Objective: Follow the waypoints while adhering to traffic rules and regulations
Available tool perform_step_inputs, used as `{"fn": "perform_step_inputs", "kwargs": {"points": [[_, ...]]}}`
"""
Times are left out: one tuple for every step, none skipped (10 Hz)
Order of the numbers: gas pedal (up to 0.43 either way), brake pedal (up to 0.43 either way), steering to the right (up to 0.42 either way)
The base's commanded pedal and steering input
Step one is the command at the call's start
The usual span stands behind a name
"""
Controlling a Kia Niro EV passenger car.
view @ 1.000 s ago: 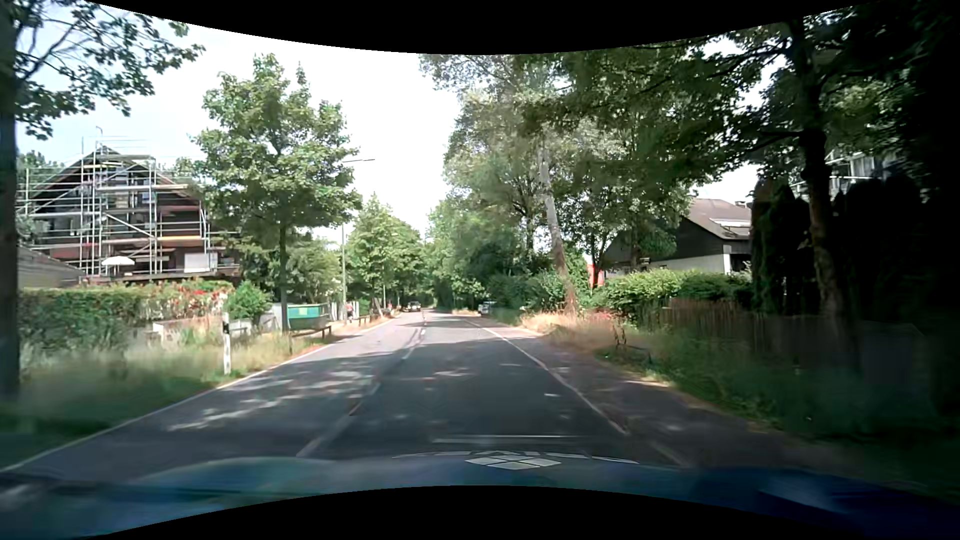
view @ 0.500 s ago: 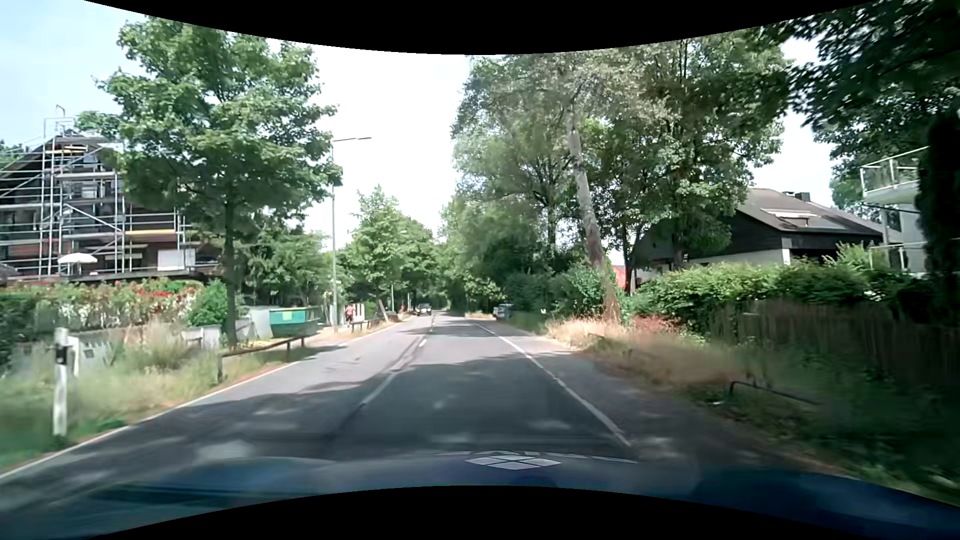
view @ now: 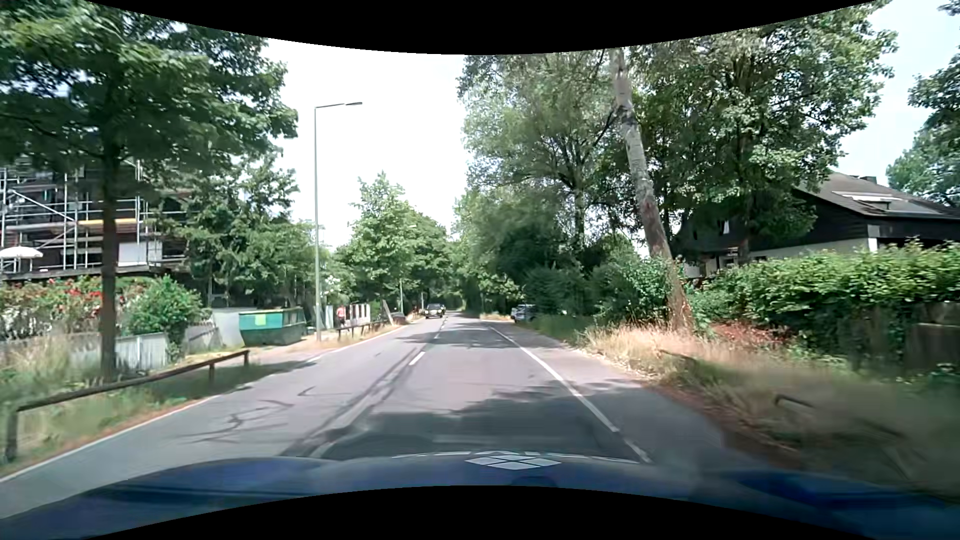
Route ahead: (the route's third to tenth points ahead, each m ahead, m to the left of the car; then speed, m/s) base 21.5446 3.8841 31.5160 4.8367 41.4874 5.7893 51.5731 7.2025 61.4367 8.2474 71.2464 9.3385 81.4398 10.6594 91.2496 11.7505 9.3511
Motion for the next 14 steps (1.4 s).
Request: {"fn": "perform_step_inputs", "kwargs": {"points": [[0.209, 0.0, -0.039], [0.197, 0.0, -0.037], [0.197, 0.0, -0.035], [0.197, 0.0, -0.032], [0.189, 0.0, -0.029], [0.189, 0.0, -0.024], [0.189, 0.0, -0.021], [0.189, 0.0, -0.02], [0.189, 0.0, -0.02], [0.189, 0.0, -0.019], [0.189, 0.0, -0.017], [0.189, 0.0, -0.015], [0.189, 0.0, -0.014], [0.189, 0.0, -0.013]]}}
